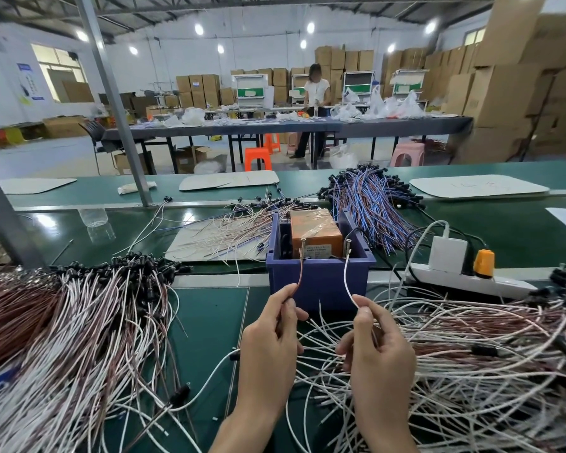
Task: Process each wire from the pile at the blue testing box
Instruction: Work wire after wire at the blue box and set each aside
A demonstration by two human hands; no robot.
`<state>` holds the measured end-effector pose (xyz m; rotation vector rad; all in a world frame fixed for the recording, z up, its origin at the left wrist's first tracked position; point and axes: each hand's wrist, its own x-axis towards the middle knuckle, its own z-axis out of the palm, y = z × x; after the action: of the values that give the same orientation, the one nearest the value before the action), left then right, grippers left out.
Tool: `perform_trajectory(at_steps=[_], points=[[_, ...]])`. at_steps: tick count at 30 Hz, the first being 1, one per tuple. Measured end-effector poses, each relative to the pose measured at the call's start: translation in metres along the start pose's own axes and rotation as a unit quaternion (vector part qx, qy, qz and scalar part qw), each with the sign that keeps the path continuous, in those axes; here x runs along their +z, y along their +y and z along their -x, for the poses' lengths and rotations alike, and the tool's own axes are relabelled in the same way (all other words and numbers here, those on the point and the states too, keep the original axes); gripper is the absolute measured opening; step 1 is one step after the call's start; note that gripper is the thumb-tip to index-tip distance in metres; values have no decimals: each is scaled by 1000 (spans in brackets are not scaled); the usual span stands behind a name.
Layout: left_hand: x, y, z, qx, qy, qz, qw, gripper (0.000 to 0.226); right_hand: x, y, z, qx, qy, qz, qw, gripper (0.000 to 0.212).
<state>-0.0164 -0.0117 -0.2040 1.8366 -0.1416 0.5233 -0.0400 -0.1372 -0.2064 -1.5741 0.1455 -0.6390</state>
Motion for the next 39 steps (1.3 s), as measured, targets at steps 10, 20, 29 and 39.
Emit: perform_trajectory(at_steps=[10,20,29,39], points=[[0,1,0,5,-1,-1,1000,30,-2,-7,-2,-5,-16,-28,999,24],[0,1,0,7,0,6,1000,29,-4,-13,-5,-2,-22,-80,997,25],[0,1,1,6,-4,11,1000,29,-3,-12,-5,0,-33,-84,996,26],[-1,1,-1,8,-7,10,1000,28,-2,-11,-5,-4,-32,-75,997,26]])
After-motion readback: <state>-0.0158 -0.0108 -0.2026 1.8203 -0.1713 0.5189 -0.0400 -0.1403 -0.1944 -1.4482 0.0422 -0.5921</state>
